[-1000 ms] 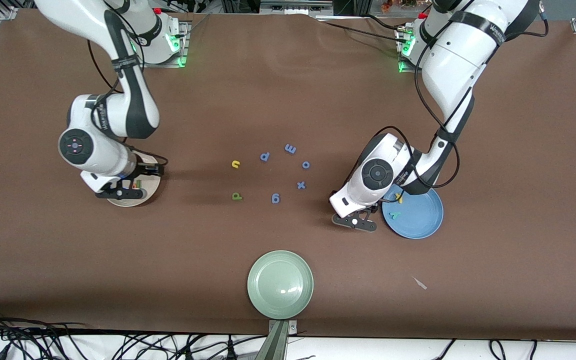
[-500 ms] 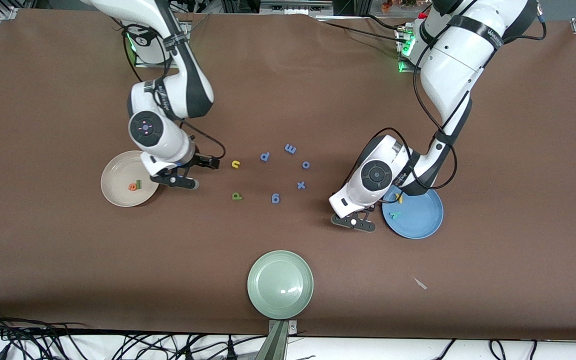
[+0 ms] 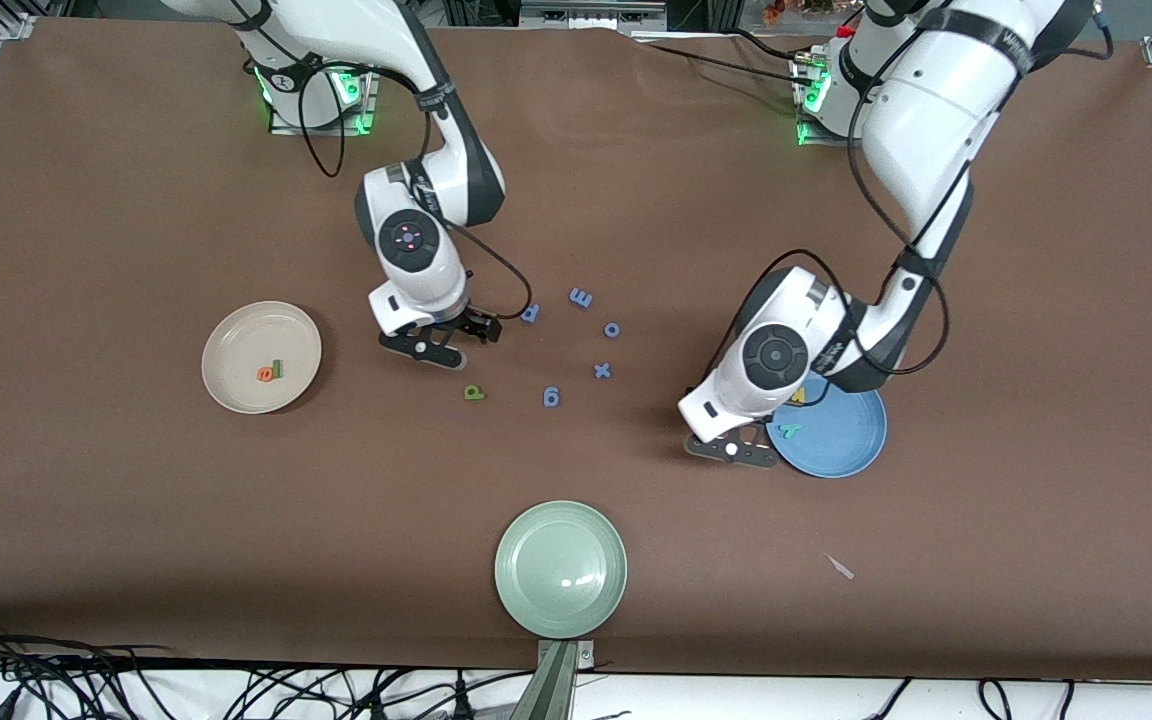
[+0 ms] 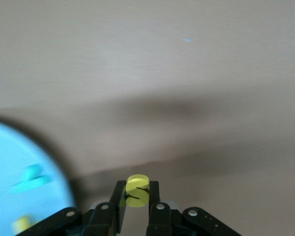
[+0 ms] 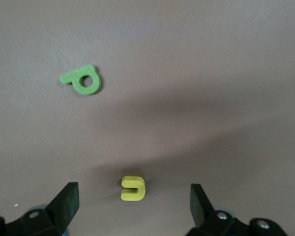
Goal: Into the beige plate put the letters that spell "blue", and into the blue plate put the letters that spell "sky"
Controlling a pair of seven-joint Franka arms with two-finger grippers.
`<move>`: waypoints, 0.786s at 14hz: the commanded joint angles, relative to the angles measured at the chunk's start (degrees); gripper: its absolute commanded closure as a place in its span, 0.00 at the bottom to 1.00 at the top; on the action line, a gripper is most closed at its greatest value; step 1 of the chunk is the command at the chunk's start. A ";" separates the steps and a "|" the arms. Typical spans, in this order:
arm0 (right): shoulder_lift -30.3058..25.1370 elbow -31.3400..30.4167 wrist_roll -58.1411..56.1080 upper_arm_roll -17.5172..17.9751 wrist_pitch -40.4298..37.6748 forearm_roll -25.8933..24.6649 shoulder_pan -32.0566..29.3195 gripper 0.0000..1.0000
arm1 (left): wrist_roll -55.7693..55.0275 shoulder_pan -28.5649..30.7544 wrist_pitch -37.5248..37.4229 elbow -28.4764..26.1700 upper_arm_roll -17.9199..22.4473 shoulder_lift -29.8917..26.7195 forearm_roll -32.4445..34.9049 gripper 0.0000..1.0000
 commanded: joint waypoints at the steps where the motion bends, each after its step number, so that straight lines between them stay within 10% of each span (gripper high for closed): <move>1: 0.25 -0.18 0.26 0.10 0.16 1.89 0.10 0.00 | 9.74 4.90 -5.78 -1.28 -0.11 -4.43 0.39 1.00; 5: 1.31 -0.45 0.26 0.98 0.77 3.21 0.10 0.00 | 21.11 10.71 -6.33 -3.46 -0.11 -4.70 0.48 0.94; 7: 1.66 -0.45 0.00 0.98 1.65 3.21 0.19 0.08 | 21.83 11.77 -6.15 -4.17 0.07 -4.70 0.48 0.60; 8: 1.75 -0.45 -0.09 0.98 1.65 3.21 0.10 0.13 | 21.83 11.87 -6.41 -4.18 0.07 -4.96 0.48 0.19; 9: 1.84 -0.54 -0.09 1.06 1.74 3.21 0.10 0.16 | 21.66 11.87 -7.11 -4.09 -0.02 -5.57 0.48 0.00; 11: 2.01 -0.54 -0.18 1.07 1.83 3.21 0.10 0.26 | 21.57 11.78 -11.22 -3.22 -0.11 -8.64 0.48 0.00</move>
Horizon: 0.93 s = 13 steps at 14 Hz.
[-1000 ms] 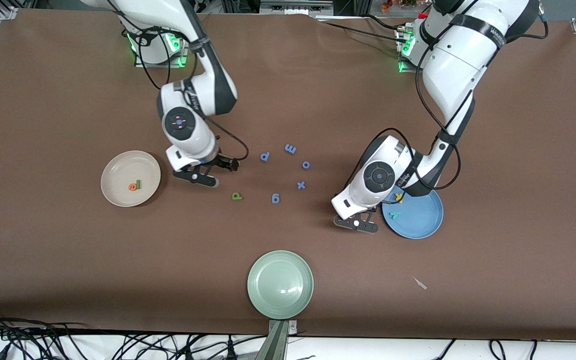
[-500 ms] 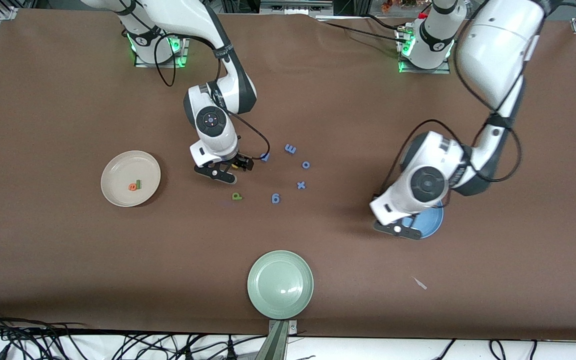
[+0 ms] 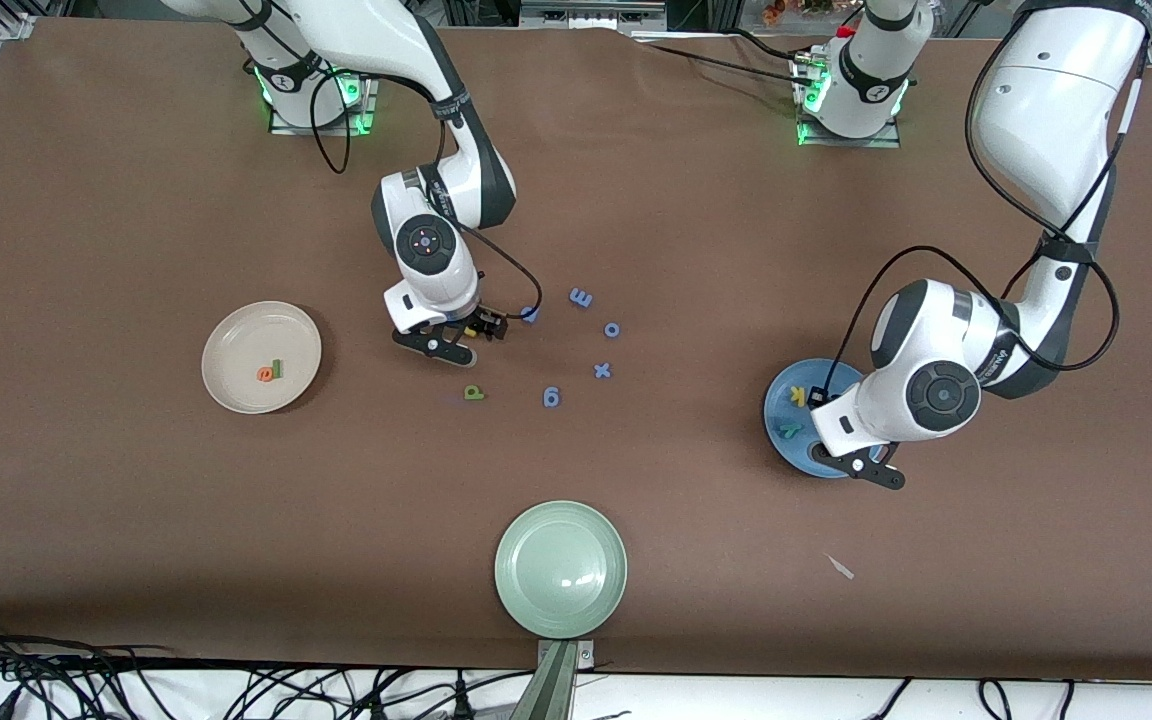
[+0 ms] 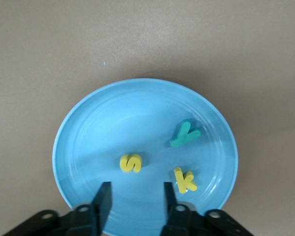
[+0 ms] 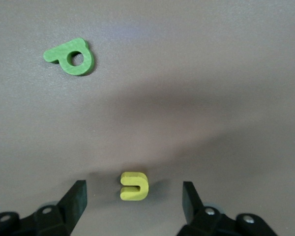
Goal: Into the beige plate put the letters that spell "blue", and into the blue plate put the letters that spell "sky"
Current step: 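Drop the s into the blue plate while the right gripper grasps the u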
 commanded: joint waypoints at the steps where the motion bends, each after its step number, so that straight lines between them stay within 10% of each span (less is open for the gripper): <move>1: 0.48 -0.17 -0.23 0.24 1.01 1.19 -0.02 0.30 | 0.66 -0.10 -5.33 -0.15 -0.30 -6.01 0.39 0.00; 13: 0.31 -0.53 -0.75 1.29 1.45 2.16 -0.72 0.87 | -0.21 -0.10 -15.00 -2.33 4.96 -32.29 -9.87 0.00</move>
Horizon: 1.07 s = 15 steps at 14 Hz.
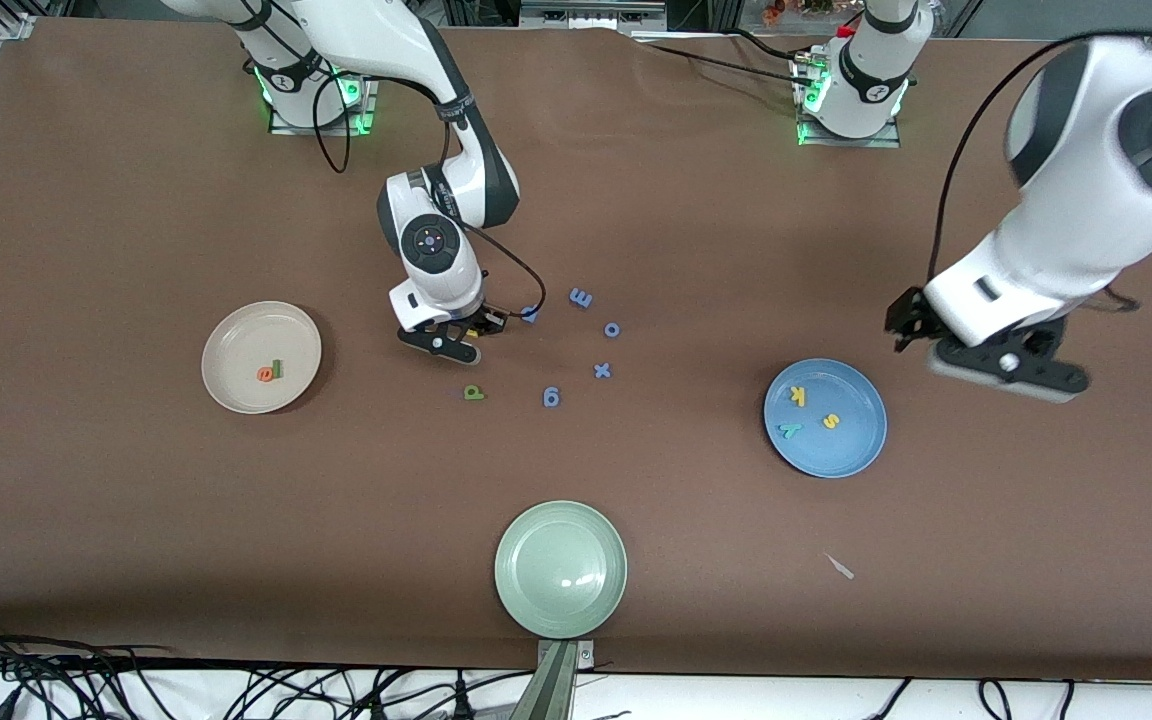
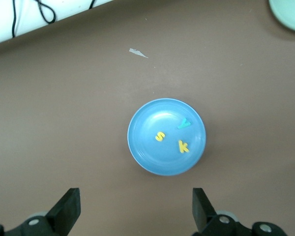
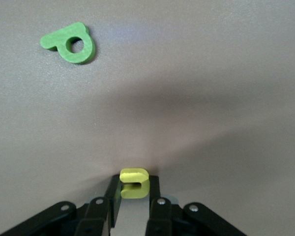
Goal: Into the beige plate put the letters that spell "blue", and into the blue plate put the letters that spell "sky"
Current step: 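Drop the s into the blue plate while the right gripper grasps the u, then carry the yellow u to the white plate and open the right gripper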
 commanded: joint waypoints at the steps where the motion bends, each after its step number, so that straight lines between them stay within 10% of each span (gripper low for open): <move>1: -0.40 0.57 -0.92 0.34 -0.27 1.38 -1.00 0.88 | 0.15 0.26 -3.06 -4.83 3.09 -7.43 -4.77 0.00; 5: -1.02 6.27 -3.80 -0.97 -8.86 1.38 -3.81 0.91 | -3.35 0.79 -7.47 -9.76 3.62 -12.90 -6.71 0.00; 15: -1.55 7.34 -43.07 -19.17 -23.39 1.29 -9.50 0.89 | -4.24 0.09 -8.17 -7.58 6.79 -12.82 -5.66 0.00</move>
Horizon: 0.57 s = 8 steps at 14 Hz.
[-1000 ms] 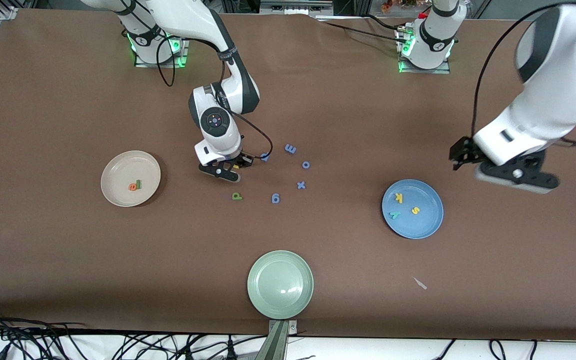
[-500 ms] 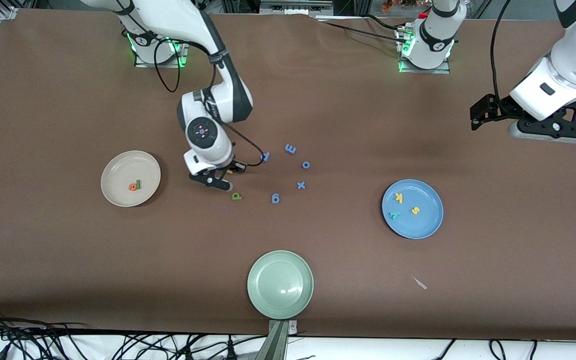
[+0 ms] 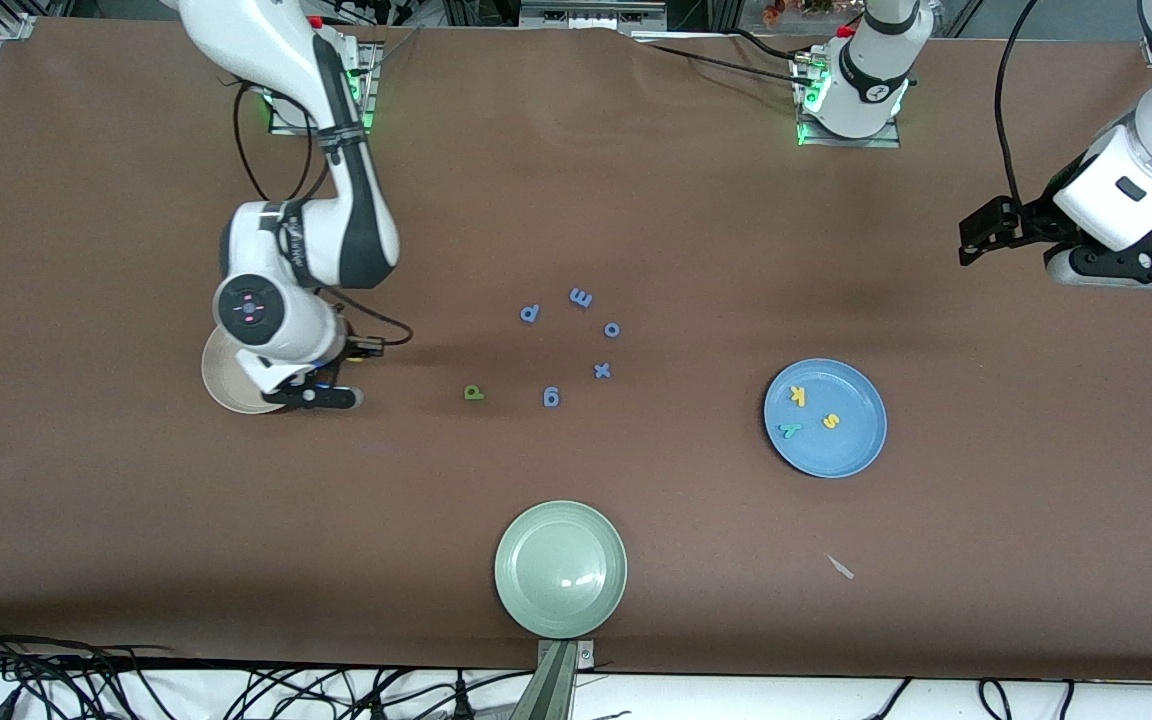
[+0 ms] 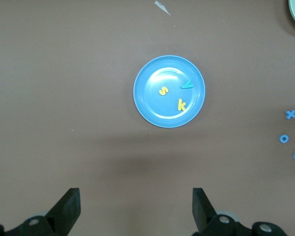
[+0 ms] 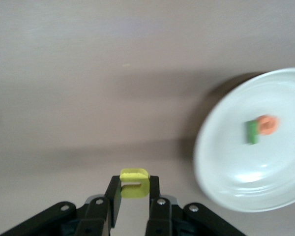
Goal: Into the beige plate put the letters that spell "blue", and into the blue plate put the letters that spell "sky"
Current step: 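Carry the yellow u to the white plate and open the right gripper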
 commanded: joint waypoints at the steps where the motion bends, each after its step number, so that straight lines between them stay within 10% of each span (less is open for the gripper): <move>1: 0.20 -0.34 -9.11 -0.75 -0.80 1.17 -5.51 0.89 | -0.61 -0.20 -1.17 1.30 0.06 -0.71 1.54 0.00; 5: 2.66 -0.25 -17.04 -0.66 1.04 1.25 -11.42 0.88 | -0.35 0.07 -1.25 1.30 0.06 -0.71 1.54 0.00; 6: 3.01 -0.42 -17.05 -0.66 1.66 1.25 -11.51 0.75 | -0.26 0.16 -1.26 1.39 0.06 -0.71 1.54 0.00; 7: 3.28 -0.43 -17.05 -0.66 1.75 1.34 -11.51 0.20 | -0.43 0.16 -1.34 1.31 0.06 -0.71 1.54 0.00; 8: 3.28 -0.34 -16.96 -0.66 1.32 1.25 -11.43 0.00 | -0.61 0.07 -1.43 1.39 -0.03 -0.71 1.54 0.00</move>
